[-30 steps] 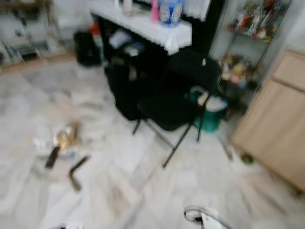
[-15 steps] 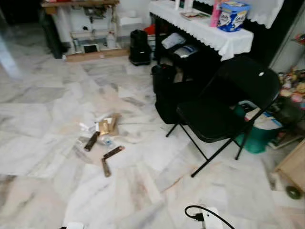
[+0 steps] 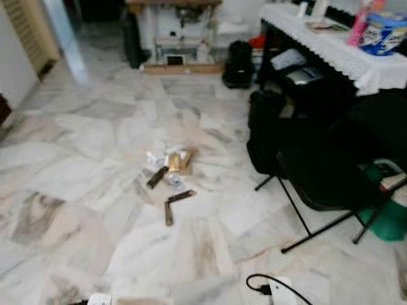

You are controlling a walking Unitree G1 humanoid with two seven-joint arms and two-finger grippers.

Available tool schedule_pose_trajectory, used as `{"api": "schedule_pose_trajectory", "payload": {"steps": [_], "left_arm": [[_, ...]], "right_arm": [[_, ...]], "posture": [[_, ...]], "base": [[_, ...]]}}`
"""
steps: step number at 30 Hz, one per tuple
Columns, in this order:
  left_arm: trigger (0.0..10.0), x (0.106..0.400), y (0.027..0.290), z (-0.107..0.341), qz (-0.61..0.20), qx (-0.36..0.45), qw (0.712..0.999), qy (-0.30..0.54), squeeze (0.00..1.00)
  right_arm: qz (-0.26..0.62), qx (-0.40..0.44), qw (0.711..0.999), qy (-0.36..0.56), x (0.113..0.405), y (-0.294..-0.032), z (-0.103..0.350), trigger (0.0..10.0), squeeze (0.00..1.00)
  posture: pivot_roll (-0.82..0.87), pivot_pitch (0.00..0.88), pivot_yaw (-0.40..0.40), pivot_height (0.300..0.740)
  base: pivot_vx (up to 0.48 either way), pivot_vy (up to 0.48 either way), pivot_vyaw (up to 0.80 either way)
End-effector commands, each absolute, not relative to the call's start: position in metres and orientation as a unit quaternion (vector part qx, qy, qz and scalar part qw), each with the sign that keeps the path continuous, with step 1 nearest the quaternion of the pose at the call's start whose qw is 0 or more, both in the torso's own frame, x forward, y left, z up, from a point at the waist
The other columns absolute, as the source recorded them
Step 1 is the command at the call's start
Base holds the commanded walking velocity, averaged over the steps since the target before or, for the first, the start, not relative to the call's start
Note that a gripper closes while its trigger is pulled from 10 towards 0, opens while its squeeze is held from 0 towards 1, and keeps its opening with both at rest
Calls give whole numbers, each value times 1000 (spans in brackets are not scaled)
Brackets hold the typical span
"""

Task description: Sweep floor

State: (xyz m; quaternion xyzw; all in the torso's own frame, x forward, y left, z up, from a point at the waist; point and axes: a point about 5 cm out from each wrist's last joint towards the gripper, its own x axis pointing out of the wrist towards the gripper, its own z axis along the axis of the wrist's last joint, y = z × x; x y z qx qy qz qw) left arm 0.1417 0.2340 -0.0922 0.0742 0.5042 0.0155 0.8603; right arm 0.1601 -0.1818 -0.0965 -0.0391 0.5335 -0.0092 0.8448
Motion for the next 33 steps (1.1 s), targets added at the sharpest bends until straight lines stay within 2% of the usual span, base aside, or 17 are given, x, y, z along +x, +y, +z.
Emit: {"api": "schedule_pose_trajectory", "payload": {"steps": [1,33], "left_arm": [[10000,156,214,-91,52,18,877,478,0],[10000,157,216,-90,70,4,877,476,0]], "right_arm": [[6,19,892,452,194,-164,-81,10000,0],[-8,36,895,445,197,-162,-80,10000,0]], "posture": [[31,0,-87,740],[32,4,-86,740]], "base": [[0,0,613],[0,0,40]]}}
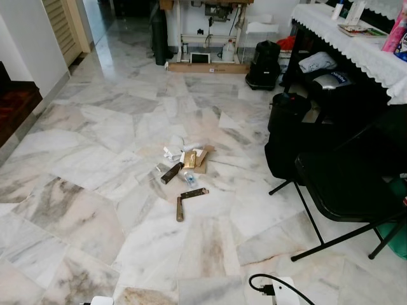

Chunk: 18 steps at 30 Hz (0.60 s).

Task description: Sweep floor

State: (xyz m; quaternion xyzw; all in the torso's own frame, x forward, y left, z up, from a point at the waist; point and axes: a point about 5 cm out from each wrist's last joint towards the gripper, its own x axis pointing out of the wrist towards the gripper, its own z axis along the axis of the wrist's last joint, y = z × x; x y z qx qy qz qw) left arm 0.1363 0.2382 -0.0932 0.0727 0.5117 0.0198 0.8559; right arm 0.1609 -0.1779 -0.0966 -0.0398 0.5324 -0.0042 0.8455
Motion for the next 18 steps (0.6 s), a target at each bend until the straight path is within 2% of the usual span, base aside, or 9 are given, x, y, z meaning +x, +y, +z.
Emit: {"api": "schedule_pose_trajectory", "payload": {"steps": [1,5,11,16,18], "left_arm": [[10000,157,216,-90,70,4,877,476,0],[10000,158,229,-87,77,6,877,475,0],[10000,157,233,-87,79,6,876,476,0],[10000,158,230,-87,78,7,876,476,0],[10000,160,228,-87,74,12,877,474,0]], "right_arm": [[-8,36,895,445,197,-162,-80,10000,0],[-6,36,896,442,198,-163,-79,10000,0],[-6,35,896,443,199,-163,-79,10000,0],[-10,34,894,446,197,-169,-79,10000,0],[-10,34,894,447,196,-171,-80,10000,0]], "posture": [[32,4,-86,740],[33,4,-86,740],[34,6,-85,740],[34,6,-85,740],[35,6,-85,740]], "base": [[0,0,0],[0,0,0],[0,336,0],[0,480,0],[0,131,0]]}}
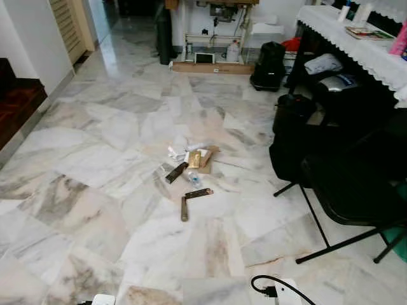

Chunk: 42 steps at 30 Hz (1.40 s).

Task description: Sweep floor

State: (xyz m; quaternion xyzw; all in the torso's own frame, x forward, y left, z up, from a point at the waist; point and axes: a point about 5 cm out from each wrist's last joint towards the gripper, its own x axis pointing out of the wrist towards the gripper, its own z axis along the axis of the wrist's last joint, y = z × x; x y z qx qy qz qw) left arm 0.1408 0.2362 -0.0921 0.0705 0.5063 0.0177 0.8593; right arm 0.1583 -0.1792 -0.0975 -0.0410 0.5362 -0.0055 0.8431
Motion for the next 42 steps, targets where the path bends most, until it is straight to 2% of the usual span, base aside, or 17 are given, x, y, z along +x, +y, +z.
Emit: {"api": "schedule_pose_trajectory", "payload": {"steps": [1,20,30,42], "left_arm": [[10000,160,228,-87,73,13,877,474,0],[10000,165,208,-89,67,21,880,470,0],[10000,171,227,-81,71,18,890,450,0],[10000,171,229,-81,72,16,890,450,0]], "right_arm": [[-10,34,894,447,195,-171,-80,10000,0],[-11,43,895,443,195,-168,-80,10000,0],[-2,43,897,440,195,-167,-80,10000,0],[-5,45,897,440,196,-167,-79,10000,0]], "posture": [[35,6,-85,740],[36,2,-82,740],[36,0,-82,740],[36,0,-83,740]], "base": [[0,0,0],[0,0,0],[0,0,406],[0,0,0]]}}
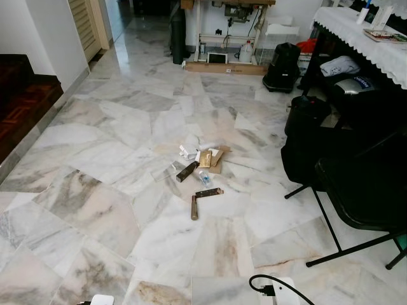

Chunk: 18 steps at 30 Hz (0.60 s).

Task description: Sweep floor

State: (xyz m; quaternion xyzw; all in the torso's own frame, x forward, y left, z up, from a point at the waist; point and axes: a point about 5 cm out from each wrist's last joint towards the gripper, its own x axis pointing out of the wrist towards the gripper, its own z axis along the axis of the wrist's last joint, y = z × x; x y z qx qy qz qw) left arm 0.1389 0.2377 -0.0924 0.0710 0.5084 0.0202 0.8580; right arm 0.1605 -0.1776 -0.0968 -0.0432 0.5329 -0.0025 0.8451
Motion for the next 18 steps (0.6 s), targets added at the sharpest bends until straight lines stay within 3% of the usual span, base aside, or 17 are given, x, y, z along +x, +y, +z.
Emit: {"api": "schedule_pose_trajectory", "payload": {"steps": [1,18], "left_arm": [[10000,171,229,-81,73,16,890,450,0],[10000,170,230,-82,76,20,888,452,0]], "right_arm": [[-5,44,897,440,196,-167,-79,10000,0],[4,33,899,438,198,-166,-78,10000,0]], "posture": [[36,0,-83,740],[34,3,-82,740]], "base": [[0,0,0],[231,0,0]]}}
